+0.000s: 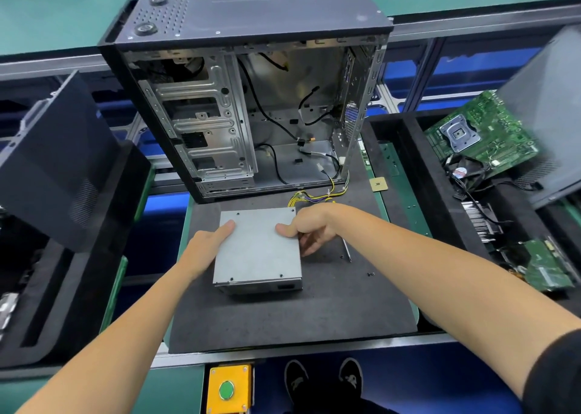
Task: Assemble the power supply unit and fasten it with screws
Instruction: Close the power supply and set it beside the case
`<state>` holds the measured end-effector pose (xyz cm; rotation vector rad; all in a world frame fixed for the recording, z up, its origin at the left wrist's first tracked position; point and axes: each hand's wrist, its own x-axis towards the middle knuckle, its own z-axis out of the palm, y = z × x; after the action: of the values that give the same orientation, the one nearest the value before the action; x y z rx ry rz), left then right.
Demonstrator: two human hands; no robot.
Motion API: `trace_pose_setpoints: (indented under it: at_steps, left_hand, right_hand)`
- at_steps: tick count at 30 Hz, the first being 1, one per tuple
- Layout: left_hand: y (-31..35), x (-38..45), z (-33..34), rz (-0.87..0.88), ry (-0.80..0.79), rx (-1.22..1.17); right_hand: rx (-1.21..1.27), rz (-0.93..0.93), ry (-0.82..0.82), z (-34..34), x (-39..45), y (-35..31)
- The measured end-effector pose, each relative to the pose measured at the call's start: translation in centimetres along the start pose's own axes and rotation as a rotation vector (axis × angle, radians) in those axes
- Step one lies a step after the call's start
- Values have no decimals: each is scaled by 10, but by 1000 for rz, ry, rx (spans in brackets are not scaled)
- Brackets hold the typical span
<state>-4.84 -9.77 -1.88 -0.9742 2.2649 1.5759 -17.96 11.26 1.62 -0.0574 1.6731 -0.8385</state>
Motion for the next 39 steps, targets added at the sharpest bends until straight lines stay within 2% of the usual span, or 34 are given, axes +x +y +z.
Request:
trace_pose_setpoints:
  at_steps: [5,9,19,23,29,36,39]
  left_hand:
    - [6,-1,1,-13,-3,-75]
    - [17,-1,9,-41,20,-130]
    - [25,-4,12,-86,26,6]
    - [25,-1,12,-87,21,-51]
    - [27,-1,17,-107,63,-141]
    - [24,2,17,-136,81,11]
    - [23,4,27,-134,154,81]
  right_hand:
    - [-25,45,-22,1,0,-6]
    - [37,6,60,-4,2,-14]
    - [68,-8,128,-4,2,-4]
    - [68,2,118,-3,2,-1]
    - [229,43,103,3,9,-2]
    - [250,19,127,-1,11,0]
    - [218,7,133,-3,12,2]
